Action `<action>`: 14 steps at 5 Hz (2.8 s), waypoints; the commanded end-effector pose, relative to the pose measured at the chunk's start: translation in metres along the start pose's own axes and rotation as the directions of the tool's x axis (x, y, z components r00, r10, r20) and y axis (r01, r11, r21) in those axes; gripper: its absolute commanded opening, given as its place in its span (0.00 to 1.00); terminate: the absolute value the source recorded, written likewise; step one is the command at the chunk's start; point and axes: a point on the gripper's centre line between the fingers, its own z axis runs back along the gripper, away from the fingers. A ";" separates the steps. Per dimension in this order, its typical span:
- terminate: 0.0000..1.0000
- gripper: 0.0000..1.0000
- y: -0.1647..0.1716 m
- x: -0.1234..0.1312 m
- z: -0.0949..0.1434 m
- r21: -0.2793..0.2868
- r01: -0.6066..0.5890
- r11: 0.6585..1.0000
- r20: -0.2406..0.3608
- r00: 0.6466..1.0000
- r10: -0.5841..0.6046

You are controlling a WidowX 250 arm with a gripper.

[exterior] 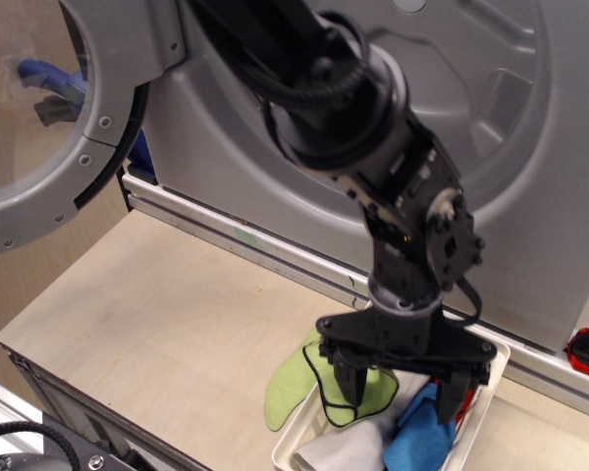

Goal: Put clothes in laundry machine

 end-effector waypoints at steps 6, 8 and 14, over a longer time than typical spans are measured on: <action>0.00 0.00 -0.012 -0.001 0.015 0.117 0.138 0.984 0.182 0.970 -0.158; 0.00 0.00 -0.021 0.002 0.072 0.080 0.173 0.982 0.254 0.949 -0.188; 0.00 0.00 0.066 0.092 0.145 -0.028 0.146 0.989 0.470 0.875 -0.116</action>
